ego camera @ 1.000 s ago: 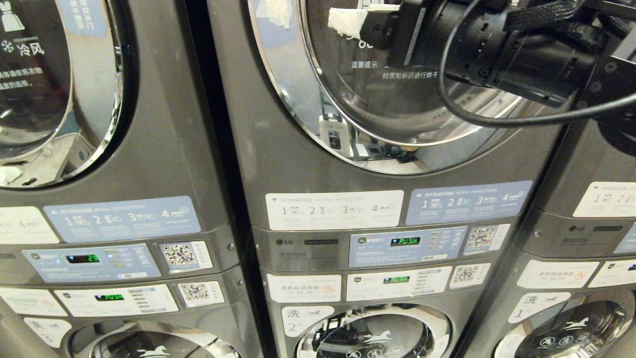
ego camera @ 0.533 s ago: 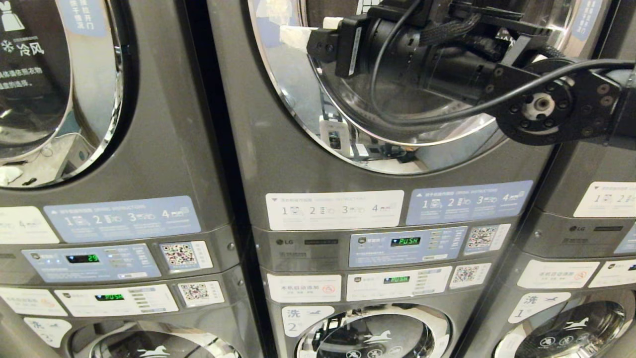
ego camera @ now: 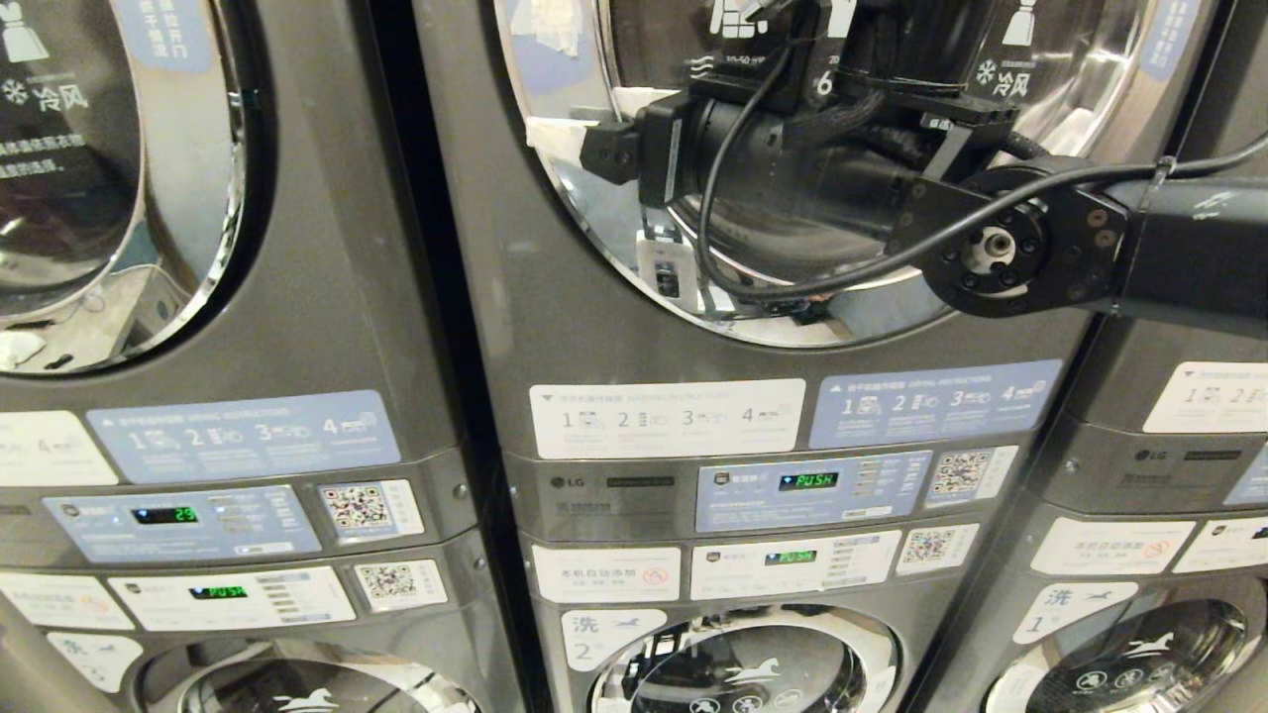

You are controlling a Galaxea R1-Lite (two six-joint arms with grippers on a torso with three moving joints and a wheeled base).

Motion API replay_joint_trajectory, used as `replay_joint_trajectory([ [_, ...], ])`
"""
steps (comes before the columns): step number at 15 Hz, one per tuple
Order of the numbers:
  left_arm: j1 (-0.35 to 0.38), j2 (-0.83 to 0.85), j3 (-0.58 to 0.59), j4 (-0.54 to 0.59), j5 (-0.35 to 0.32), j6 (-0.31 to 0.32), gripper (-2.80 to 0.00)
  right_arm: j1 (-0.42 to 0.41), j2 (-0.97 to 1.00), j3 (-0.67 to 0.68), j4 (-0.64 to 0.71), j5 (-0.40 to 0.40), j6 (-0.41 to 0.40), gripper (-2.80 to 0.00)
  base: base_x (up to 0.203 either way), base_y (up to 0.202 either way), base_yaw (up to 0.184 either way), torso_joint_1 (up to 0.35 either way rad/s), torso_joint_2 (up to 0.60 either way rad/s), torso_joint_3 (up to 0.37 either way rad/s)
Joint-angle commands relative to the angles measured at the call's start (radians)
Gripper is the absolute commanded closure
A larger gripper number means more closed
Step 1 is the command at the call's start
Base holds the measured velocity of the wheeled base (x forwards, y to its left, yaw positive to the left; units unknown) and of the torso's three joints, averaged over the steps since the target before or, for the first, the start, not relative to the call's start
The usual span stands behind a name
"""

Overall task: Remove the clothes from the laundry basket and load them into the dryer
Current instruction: Open the dryer

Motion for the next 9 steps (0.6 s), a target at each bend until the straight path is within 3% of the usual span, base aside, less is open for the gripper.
replay_joint_trajectory([
  [1,0.000,0.000,0.000,0.000,0.000,0.000,0.00,0.004,0.005,-0.001,-0.002,0.012,-0.002,-2.80,0.000,0.000,0.000,0.000,0.00,0.000],
  [9,0.000,0.000,0.000,0.000,0.000,0.000,0.00,0.030,-0.027,0.020,0.000,0.088,0.002,-2.80,0.000,0.000,0.000,0.000,0.00,0.000],
])
